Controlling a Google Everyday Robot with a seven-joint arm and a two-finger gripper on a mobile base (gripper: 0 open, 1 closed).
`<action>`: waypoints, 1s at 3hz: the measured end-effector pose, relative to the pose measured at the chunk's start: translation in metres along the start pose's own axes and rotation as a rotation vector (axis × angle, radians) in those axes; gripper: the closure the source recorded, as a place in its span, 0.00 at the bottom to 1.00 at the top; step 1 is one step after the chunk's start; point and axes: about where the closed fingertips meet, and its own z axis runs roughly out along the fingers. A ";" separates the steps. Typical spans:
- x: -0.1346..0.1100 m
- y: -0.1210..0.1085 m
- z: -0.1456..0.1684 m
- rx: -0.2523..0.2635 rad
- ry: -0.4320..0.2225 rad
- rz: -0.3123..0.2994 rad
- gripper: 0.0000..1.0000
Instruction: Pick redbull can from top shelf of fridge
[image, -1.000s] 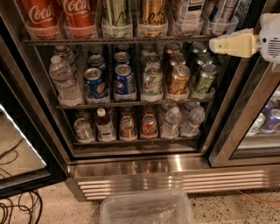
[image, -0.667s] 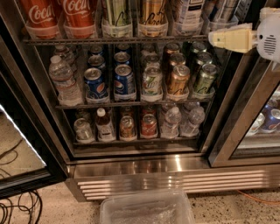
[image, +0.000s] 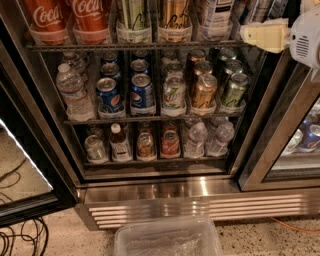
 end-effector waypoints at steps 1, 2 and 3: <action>-0.012 0.007 0.001 0.006 -0.029 -0.010 0.28; -0.022 0.012 0.001 0.013 -0.054 -0.012 0.36; -0.022 0.012 -0.001 0.032 -0.060 -0.021 0.34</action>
Offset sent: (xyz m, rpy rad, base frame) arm -0.0029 0.0212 0.0160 0.0076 -0.0824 0.0066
